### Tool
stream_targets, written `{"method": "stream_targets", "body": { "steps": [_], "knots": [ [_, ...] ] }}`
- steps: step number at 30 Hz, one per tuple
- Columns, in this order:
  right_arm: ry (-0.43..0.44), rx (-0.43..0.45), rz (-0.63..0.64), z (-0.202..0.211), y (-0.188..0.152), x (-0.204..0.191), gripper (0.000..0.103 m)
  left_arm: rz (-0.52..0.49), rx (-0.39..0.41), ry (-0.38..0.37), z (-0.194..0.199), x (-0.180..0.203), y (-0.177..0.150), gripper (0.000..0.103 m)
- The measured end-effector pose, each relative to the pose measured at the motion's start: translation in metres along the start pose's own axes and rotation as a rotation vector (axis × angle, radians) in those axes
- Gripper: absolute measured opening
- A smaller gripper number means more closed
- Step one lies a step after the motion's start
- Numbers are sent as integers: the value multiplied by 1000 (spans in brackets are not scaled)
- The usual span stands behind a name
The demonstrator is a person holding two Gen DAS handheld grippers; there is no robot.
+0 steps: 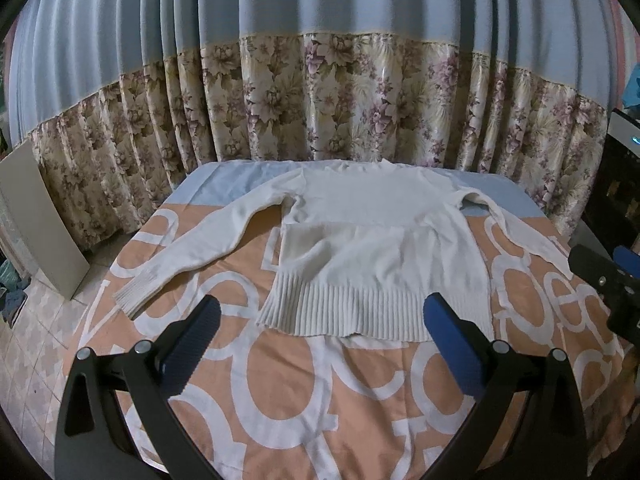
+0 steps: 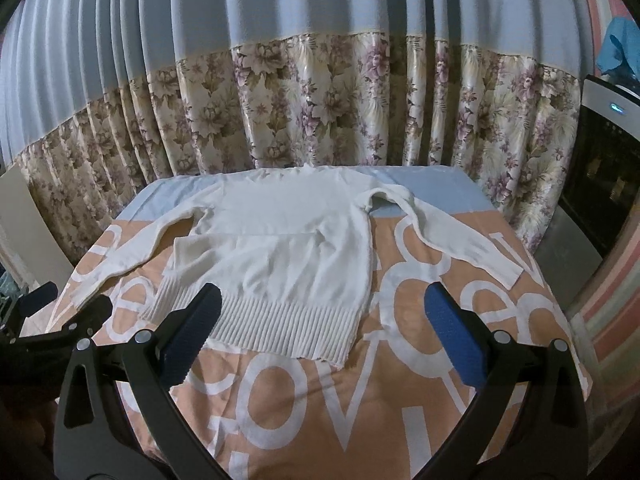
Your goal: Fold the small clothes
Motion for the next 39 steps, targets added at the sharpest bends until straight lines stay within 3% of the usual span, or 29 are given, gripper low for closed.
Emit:
{"method": "stream_targets", "body": {
  "steps": [19, 39],
  "knots": [
    [-39, -11, -27, 4, -11, 16, 100, -6, -10, -1, 1, 4, -3, 101],
    [-34, -74, -3, -57, -3, 22, 100, 9, -43, 21, -57, -2, 18, 101]
  ]
}}
Point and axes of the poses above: each gripper's, at about its wrist camera, not at the fingertips, and z roughly against the way its jaws point, x to its right, y to its top, the point moved 6 cm from there along -z, roughly the way its jaws point, and after that the axes turned 12 degrees about z, right-handed, at the moved point
